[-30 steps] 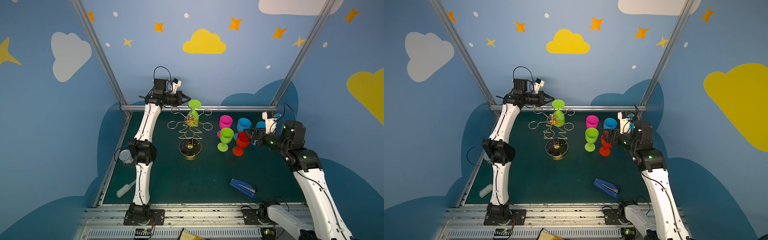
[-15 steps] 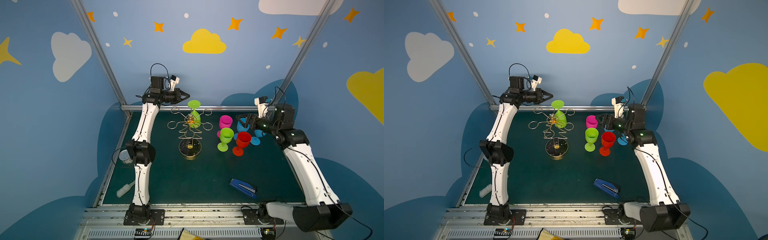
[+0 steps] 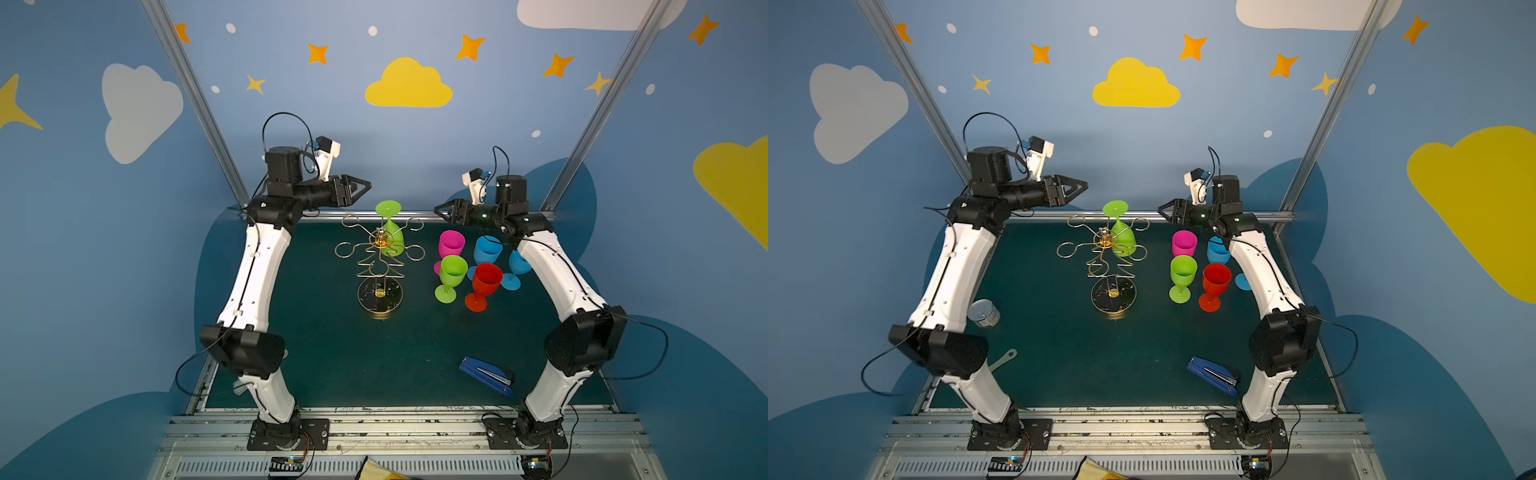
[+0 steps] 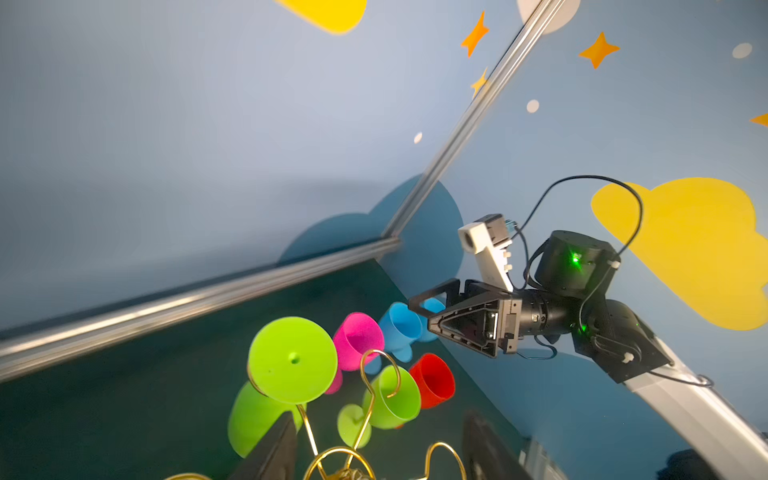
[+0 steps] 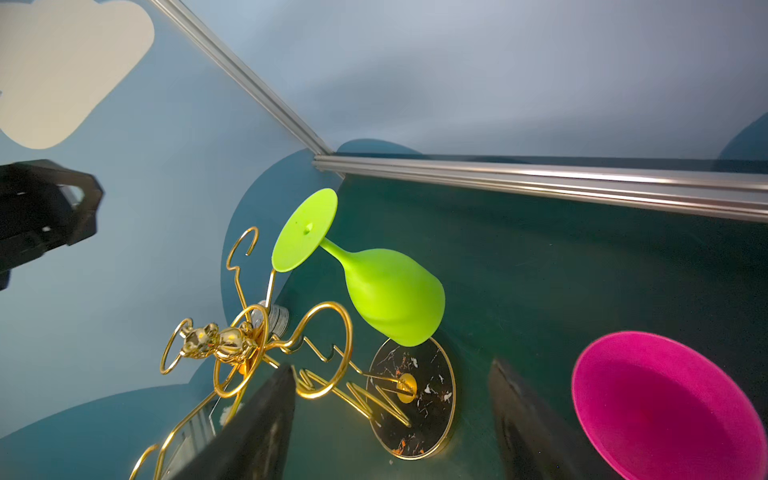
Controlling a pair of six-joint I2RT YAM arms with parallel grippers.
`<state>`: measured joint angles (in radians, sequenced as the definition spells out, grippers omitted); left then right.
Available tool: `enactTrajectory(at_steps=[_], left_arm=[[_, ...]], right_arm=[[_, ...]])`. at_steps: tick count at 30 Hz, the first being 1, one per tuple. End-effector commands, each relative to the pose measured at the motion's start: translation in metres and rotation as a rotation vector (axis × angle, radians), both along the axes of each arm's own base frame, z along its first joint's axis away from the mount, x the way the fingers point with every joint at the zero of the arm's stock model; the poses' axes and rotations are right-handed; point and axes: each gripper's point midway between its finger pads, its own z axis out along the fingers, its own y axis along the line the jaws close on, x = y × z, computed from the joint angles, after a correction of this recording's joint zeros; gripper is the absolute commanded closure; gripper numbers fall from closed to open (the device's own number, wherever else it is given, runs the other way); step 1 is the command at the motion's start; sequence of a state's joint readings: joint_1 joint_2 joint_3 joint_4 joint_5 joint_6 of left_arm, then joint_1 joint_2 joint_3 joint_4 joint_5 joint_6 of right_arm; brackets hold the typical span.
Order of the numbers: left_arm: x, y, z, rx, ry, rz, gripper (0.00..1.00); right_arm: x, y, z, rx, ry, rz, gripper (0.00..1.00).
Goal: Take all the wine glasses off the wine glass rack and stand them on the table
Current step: 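Withdraw the left gripper while the right gripper swings toward the rack, then close the right gripper on the lime-green glass foot on the rack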
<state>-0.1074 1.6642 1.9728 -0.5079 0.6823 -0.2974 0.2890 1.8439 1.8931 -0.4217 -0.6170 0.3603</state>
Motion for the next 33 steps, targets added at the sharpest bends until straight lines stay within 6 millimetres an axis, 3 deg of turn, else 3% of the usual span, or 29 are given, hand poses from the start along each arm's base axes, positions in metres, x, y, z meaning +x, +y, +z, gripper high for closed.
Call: enactTrajectory(at_steps=[1, 5, 10, 16, 24, 33], left_arm=[[-0.008, 0.029, 0.018, 0.082, -0.259, 0.16, 0.25], [-0.039, 0.053, 0.019, 0.116, -0.423, 0.29, 0.17], [-0.073, 0.084, -0.013, 0.204, -0.505, 0.445, 0.03], [-0.099, 0.117, -0.036, 0.223, -0.547, 0.6, 0.01], [-0.101, 0.127, -0.065, 0.234, -0.485, 0.631, 0.0], [-0.1, 0.132, -0.07, 0.208, -0.459, 0.644, 0.01]], right_arm=[[0.003, 0.023, 0.005, 0.042, 0.021, 0.059, 0.28], [0.017, 0.047, -0.001, 0.101, 0.067, 0.111, 0.29], [0.026, 0.071, -0.008, 0.158, 0.12, 0.175, 0.32], [0.027, 0.087, -0.002, 0.209, 0.139, 0.212, 0.33], [0.026, 0.103, 0.0, 0.214, 0.162, 0.24, 0.34], [0.026, 0.111, -0.013, 0.178, 0.198, 0.239, 0.36]])
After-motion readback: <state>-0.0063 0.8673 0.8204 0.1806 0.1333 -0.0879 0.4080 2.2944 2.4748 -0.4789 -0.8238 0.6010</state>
